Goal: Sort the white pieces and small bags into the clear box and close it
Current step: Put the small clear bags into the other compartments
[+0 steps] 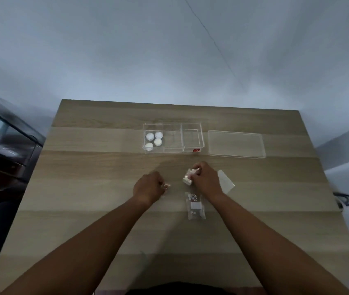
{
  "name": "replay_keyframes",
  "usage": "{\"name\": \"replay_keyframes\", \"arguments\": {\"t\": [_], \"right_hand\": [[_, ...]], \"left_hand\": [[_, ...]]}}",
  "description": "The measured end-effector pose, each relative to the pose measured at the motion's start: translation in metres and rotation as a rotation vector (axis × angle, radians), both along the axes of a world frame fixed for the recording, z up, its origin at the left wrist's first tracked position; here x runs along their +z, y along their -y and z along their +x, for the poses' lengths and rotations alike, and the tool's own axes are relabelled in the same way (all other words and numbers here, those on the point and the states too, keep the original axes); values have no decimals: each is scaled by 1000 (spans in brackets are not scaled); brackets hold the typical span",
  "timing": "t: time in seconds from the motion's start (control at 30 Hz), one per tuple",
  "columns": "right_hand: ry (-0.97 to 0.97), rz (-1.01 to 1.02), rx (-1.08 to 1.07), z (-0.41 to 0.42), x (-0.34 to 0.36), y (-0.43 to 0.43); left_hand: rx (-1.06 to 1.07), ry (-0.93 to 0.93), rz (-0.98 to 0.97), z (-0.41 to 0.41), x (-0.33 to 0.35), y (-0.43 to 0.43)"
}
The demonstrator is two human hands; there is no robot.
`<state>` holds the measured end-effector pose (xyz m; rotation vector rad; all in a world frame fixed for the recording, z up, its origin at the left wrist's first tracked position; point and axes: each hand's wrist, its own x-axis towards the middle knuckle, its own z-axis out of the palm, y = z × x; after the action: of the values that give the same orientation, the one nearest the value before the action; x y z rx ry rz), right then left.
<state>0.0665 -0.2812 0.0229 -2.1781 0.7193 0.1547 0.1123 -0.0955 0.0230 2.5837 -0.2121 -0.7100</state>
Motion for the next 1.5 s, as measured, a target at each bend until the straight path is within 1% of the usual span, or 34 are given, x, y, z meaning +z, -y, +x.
{"name": "replay_keyframes", "arguments": {"t": [0.07, 0.2, 0.33, 0.4, 0.47, 0.57, 0.7, 0.77, 0.83, 0.97, 1.23, 1.33, 1.4, 1.5], "right_hand": [[-44, -48, -9, 7, 2, 18], [-157, -98, 66, 12, 5, 37], [-184, -169, 163, 14, 7, 35], [-188, -161, 166, 16, 8, 34], [-179, -153, 163, 17, 8, 37], [-167, -185, 206, 15, 6, 34], [-130, -176, 178, 10, 1, 30], [-116, -135, 157, 7, -2, 28], [-104, -95, 105, 5, -3, 30], [-92, -78, 15, 2, -1, 36], [-19, 29, -167, -9, 17, 60], [0, 28, -198, -6, 23, 66], [50, 61, -207, 1, 31, 68], [150, 109, -213, 19, 47, 66]], "left_hand": [[14, -36, 17, 2, 2, -2], [30, -87, 6, 4, 3, -2], [46, -192, -34, 14, 9, -2], [66, -264, -45, 22, 12, -3], [87, -283, -67, 30, 18, 0], [96, -261, -130, 43, 34, 2], [113, -102, -250, 71, 63, 15], [143, -43, -270, 88, 75, 25], [145, -19, -246, 103, 82, 39], [35, 25, -103, 122, 84, 65], [-27, 87, 60, 127, 68, 92], [-21, 104, 65, 129, 62, 91], [-15, 117, 44, 132, 60, 88], [32, 168, -42, 137, 62, 76]]}}
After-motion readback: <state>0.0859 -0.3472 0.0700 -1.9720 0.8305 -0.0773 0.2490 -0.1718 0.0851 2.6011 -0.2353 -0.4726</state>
